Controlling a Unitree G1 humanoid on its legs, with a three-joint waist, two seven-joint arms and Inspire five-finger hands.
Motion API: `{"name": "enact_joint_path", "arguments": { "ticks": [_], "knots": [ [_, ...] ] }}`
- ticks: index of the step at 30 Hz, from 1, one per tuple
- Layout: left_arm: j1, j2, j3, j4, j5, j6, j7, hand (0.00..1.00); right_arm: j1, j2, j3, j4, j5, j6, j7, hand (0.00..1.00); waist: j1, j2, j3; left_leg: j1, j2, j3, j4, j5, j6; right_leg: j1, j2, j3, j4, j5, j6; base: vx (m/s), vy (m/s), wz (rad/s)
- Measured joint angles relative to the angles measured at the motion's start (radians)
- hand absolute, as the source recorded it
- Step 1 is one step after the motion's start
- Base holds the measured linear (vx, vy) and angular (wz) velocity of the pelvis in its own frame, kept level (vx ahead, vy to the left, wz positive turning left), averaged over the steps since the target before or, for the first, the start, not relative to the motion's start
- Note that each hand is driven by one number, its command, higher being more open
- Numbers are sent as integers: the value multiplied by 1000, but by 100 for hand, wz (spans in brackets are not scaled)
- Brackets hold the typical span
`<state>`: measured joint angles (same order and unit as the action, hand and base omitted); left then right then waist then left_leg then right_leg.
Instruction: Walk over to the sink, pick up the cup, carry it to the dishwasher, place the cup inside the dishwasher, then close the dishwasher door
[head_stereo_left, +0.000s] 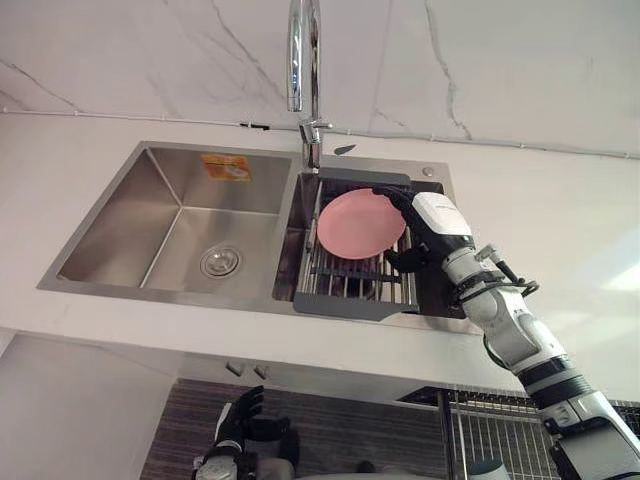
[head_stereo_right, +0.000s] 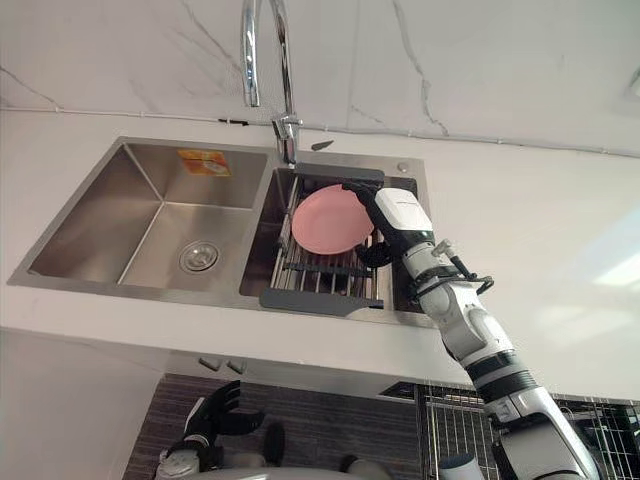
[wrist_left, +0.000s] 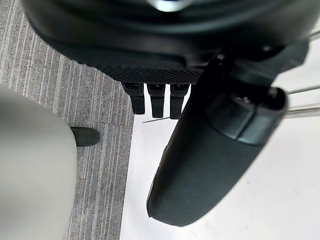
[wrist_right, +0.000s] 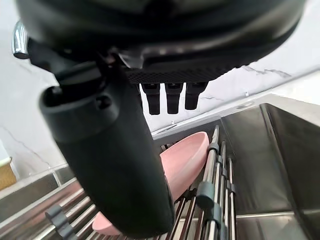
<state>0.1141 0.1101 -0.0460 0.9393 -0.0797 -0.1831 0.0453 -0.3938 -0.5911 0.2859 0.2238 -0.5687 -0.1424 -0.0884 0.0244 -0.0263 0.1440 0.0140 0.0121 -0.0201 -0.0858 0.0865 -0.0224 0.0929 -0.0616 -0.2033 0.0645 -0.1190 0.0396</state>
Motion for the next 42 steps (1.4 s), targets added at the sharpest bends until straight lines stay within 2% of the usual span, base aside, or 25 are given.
{"name": "enact_joint_path", "arguments": {
  "ticks": [10,21,22,27,34,42],
  "knots": [
    [0,7,0,-37,-1,-5,1,90,-44,-27,75,84,-72,1,2,90,10,-16,36,-10,-16,-13,0,7,6,-6,-17,-16,9,-6,10,-43,5,5],
    [-8,7,0,-44,-20,-15,4,90,-134,-27,78,155,-173,19,-9,90,18,-15,68,-12,-26,-16,2,8,7,-9,-28,-21,17,-7,17,-10,1,1],
    [-8,7,0,-44,-20,-16,4,90,-140,-25,78,155,-182,24,-13,30,18,-15,70,-12,-26,-16,2,8,7,-9,-28,-21,17,-7,17,0,0,0],
    [-14,7,0,-60,-20,-17,14,90,-184,-18,78,203,-204,52,-30,30,27,-14,93,-30,-27,-17,9,8,7,-25,-29,-22,25,-9,20,-42,-7,1],
    [-14,7,0,-62,-21,-16,23,90,-212,-11,65,199,-197,52,-83,30,29,-12,95,-34,-28,-19,13,8,7,-28,-30,-25,28,-10,21,-18,-3,1],
    [-15,7,0,-66,-21,-13,22,90,-198,10,32,166,-168,61,-69,30,30,-12,99,-33,-30,-15,13,8,7,-28,-34,-22,28,-11,22,-25,0,-1]
  ]
}}
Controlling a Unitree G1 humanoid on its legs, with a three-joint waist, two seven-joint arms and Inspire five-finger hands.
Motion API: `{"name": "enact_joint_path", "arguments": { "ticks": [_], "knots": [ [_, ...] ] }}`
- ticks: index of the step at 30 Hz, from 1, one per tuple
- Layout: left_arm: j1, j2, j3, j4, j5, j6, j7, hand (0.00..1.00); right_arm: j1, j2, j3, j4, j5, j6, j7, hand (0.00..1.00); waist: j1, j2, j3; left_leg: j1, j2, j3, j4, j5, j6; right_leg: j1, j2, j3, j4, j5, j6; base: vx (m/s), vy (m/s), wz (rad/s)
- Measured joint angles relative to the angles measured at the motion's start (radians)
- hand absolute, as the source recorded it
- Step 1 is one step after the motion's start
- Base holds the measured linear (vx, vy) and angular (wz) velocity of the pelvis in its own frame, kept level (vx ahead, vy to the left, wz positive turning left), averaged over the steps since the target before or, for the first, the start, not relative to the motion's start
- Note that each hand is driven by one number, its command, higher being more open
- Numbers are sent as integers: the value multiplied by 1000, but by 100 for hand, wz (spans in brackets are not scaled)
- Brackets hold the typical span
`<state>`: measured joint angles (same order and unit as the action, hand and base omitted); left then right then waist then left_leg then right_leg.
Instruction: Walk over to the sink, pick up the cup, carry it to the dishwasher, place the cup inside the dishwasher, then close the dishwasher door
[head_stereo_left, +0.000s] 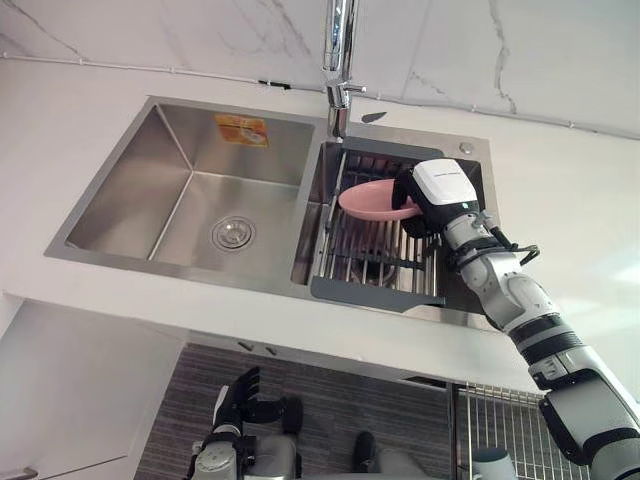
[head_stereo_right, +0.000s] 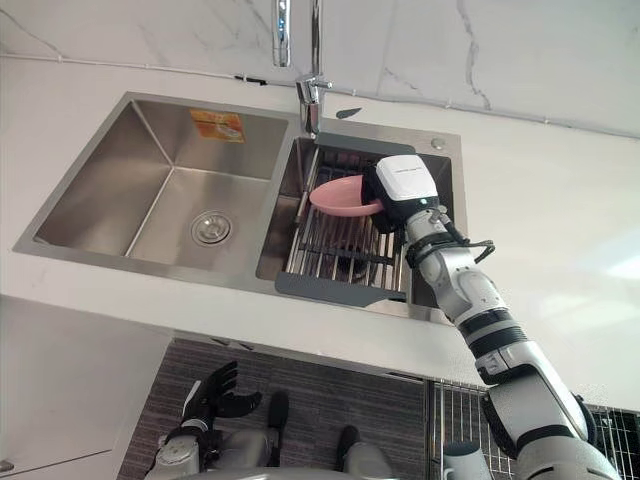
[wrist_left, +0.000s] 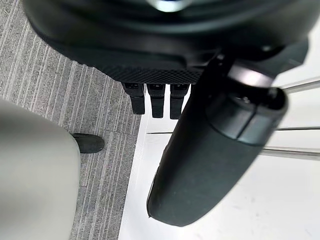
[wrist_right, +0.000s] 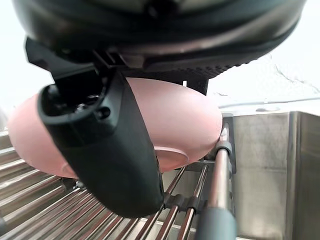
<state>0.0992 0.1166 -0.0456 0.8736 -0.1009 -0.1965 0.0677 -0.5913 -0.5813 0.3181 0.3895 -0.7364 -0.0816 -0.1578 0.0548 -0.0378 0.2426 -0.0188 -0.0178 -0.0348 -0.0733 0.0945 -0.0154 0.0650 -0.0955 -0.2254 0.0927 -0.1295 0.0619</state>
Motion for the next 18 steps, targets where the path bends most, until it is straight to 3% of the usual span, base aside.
{"name": "enact_joint_path", "arguments": {
  "ticks": [13,18],
  "knots": [
    [3,-2,20,15,3,17,-2,90,310,76,-182,-393,89,-24,3,30,-39,0,-1,50,0,20,0,-5,-6,34,-4,19,13,-1,1,-26,-4,-4],
    [1,-2,20,48,4,18,-2,90,442,109,-231,-561,122,-60,-3,30,-55,1,-11,82,4,37,-3,-6,2,58,0,39,6,-1,1,-79,-10,-13]
  ]
}}
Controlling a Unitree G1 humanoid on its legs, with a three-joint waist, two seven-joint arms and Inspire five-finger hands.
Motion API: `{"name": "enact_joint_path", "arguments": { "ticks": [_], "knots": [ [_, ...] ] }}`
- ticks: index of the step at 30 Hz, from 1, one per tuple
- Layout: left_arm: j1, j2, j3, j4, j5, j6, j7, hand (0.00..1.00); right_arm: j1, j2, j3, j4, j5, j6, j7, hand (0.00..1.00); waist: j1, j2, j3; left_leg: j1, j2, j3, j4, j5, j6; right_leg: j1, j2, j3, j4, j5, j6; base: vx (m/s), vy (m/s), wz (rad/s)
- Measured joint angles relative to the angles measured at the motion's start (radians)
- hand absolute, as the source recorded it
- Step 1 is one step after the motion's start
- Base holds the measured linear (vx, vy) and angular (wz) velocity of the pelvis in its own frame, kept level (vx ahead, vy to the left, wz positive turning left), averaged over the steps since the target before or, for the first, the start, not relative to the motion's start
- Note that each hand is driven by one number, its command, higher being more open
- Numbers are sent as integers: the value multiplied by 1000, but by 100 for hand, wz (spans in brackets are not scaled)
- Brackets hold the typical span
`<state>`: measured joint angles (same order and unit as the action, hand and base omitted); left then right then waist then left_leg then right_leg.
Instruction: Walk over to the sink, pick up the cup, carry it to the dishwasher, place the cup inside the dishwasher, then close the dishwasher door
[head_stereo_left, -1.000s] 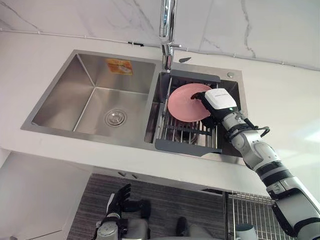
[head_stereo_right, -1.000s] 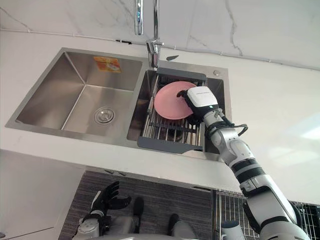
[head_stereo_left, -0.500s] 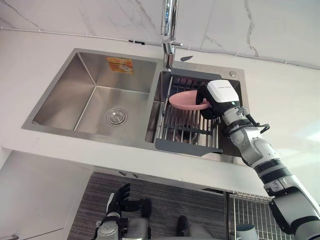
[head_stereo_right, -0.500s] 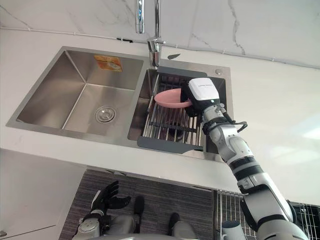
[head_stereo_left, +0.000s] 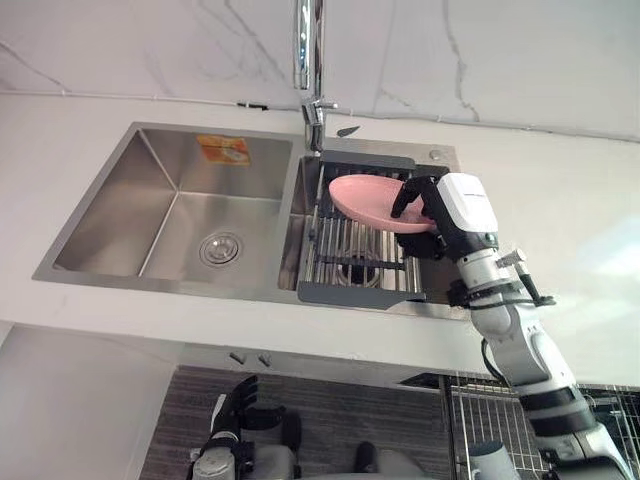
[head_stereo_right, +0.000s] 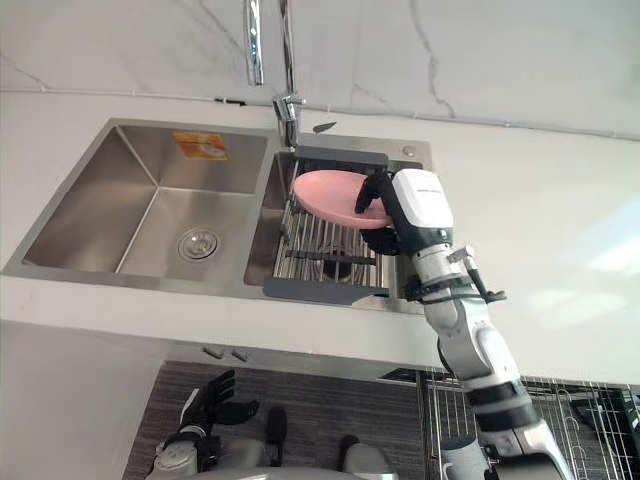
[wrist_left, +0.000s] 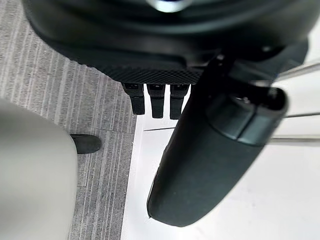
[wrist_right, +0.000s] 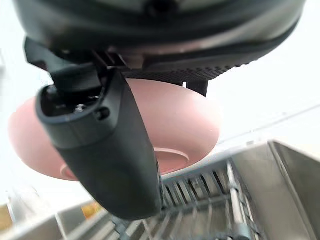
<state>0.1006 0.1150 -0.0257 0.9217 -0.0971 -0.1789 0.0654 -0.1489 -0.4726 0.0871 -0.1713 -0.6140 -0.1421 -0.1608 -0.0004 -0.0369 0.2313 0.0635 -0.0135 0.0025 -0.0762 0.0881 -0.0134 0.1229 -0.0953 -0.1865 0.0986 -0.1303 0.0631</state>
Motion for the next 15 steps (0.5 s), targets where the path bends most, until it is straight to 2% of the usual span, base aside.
{"name": "enact_joint_path", "arguments": {
  "ticks": [9,15],
  "knots": [
    [-6,-3,-1,68,2,1,0,90,179,132,-92,-198,44,-40,-28,30,-25,6,-56,42,11,30,-10,5,9,35,13,23,-32,14,-8,-62,-20,-10],
    [-7,-4,-9,82,19,2,0,90,253,171,-93,-223,44,-48,-35,30,-33,11,-75,44,19,37,-10,5,9,36,21,32,-43,22,-13,-50,-21,-4]
  ]
}}
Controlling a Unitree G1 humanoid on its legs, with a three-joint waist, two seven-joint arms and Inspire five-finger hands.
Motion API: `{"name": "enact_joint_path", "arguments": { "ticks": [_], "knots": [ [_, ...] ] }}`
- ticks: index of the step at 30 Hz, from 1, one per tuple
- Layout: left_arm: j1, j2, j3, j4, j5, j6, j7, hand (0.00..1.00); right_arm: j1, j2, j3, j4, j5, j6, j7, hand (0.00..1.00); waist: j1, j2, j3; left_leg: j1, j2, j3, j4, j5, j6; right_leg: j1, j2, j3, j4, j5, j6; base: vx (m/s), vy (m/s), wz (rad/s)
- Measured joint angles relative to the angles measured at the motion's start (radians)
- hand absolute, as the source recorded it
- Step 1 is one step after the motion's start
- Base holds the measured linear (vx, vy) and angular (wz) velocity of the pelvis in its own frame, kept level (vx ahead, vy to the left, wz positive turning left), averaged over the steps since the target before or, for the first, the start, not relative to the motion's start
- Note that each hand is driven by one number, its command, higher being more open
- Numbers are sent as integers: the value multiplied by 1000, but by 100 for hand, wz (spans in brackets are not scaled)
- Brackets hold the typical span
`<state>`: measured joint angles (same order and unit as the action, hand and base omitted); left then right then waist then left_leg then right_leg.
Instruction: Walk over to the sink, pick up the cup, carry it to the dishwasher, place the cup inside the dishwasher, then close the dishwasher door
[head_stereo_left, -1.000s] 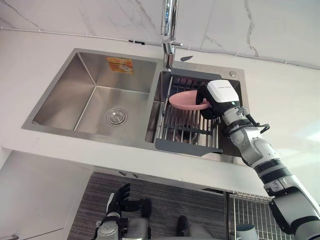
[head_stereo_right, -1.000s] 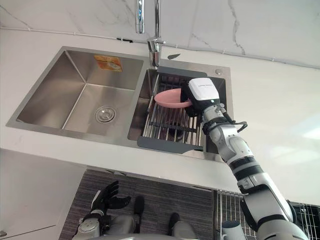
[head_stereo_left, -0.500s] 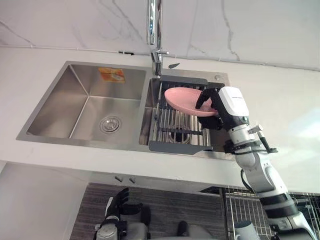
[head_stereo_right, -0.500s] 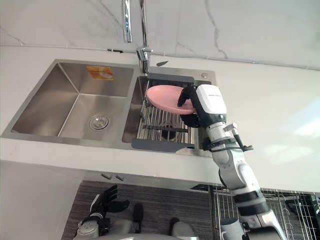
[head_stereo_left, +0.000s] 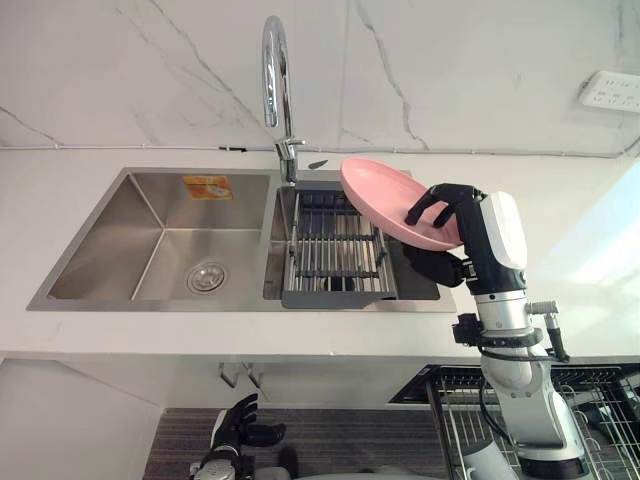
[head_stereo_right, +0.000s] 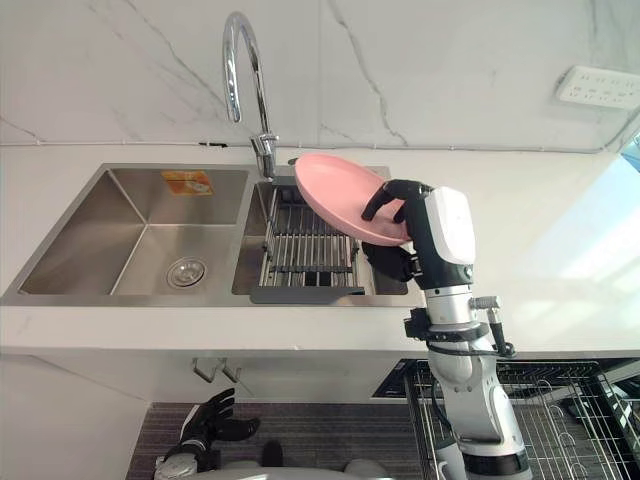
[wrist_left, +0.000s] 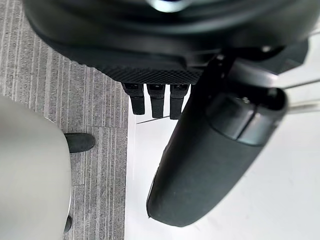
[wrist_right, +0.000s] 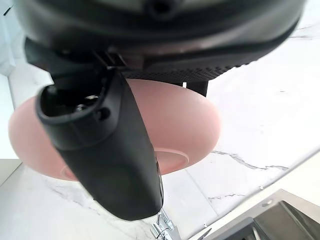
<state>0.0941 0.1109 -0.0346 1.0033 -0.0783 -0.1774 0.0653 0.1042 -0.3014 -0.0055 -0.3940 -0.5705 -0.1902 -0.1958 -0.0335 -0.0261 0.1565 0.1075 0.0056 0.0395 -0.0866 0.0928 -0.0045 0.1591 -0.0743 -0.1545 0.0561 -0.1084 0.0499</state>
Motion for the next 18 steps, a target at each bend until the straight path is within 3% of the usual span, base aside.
{"name": "enact_joint_path", "arguments": {
  "ticks": [8,15,18],
  "knots": [
    [-10,6,-44,19,0,-1,1,90,80,23,-48,-62,0,0,-18,30,-11,14,-7,-21,7,-2,29,-7,-6,1,7,3,0,6,-6,-14,-18,1],
    [-29,-11,-60,22,0,-1,1,90,54,-18,-65,-54,0,1,-35,30,-10,58,5,-183,22,-36,295,-131,-13,-104,15,43,70,2,-17,-64,5,-16],
    [-25,-13,-74,28,1,-1,1,90,66,-16,-68,-38,0,3,-37,30,-28,69,0,-187,16,-33,318,-171,-10,-118,14,92,84,0,-6,-53,78,-44]
  ]
}}
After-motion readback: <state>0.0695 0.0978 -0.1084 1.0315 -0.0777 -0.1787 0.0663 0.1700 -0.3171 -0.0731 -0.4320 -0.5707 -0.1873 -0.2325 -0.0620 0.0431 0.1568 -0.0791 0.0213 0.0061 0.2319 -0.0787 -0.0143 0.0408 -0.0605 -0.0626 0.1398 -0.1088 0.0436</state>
